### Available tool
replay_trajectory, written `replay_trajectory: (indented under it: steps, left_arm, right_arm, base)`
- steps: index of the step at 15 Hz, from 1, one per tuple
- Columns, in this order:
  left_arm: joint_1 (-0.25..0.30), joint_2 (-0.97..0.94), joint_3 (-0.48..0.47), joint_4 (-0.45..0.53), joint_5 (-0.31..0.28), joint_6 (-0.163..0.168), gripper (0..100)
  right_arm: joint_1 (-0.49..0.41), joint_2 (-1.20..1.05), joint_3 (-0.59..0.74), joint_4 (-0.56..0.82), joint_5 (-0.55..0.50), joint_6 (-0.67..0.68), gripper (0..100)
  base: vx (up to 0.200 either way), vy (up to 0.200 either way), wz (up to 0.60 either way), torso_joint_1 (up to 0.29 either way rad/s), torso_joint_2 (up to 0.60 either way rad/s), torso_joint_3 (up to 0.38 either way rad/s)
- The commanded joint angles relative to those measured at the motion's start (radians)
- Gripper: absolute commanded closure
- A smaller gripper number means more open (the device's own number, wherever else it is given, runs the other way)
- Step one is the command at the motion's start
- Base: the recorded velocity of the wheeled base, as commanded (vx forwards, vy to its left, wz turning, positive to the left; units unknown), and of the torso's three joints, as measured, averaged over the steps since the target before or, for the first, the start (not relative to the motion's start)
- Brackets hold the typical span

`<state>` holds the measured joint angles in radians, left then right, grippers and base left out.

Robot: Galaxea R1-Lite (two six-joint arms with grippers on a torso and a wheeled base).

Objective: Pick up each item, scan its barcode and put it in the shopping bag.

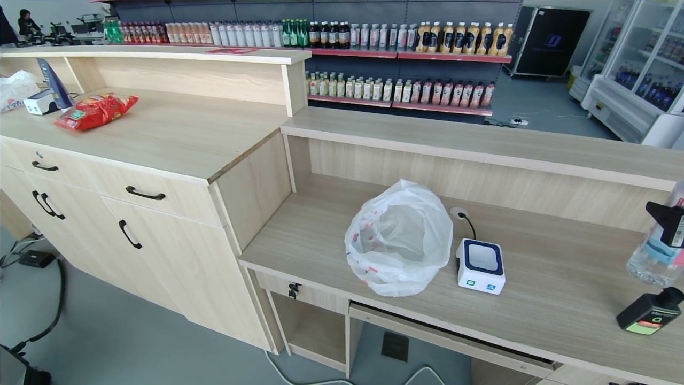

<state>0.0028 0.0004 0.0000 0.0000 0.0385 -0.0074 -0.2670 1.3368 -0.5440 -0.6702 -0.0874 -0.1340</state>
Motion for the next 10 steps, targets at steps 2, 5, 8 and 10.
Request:
replay_trajectory:
  steps: [2, 5, 8, 10]
  left_arm:
    - [0.000, 0.000, 0.000, 0.000, 0.001, 0.000, 0]
    - [0.000, 0.000, 0.000, 0.000, 0.000, 0.000, 0]
    - [0.000, 0.000, 0.000, 0.000, 0.000, 0.000, 0]
    - [0.000, 0.000, 0.000, 0.000, 0.000, 0.000, 0]
  right_arm:
    - [0.011, -0.030, 0.006, -0.003, -0.002, -0.006, 100]
    - [0.061, -0.022, 0.006, -0.069, -0.005, -0.007, 100]
    - [0.071, 0.047, -0.007, -0.141, 0.002, -0.009, 100]
    - [0.078, 0.113, -0.013, -0.169, 0.005, -0.010, 100]
  base:
    - [0.000, 0.000, 0.30, 0.004, 0.00, -0.004]
    - [0.000, 0.000, 0.60, 0.001, 0.00, 0.002]
    - [0.000, 0.000, 0.60, 0.002, 0.00, 0.001]
    - [0.000, 0.000, 0.00, 0.000, 0.00, 0.000]
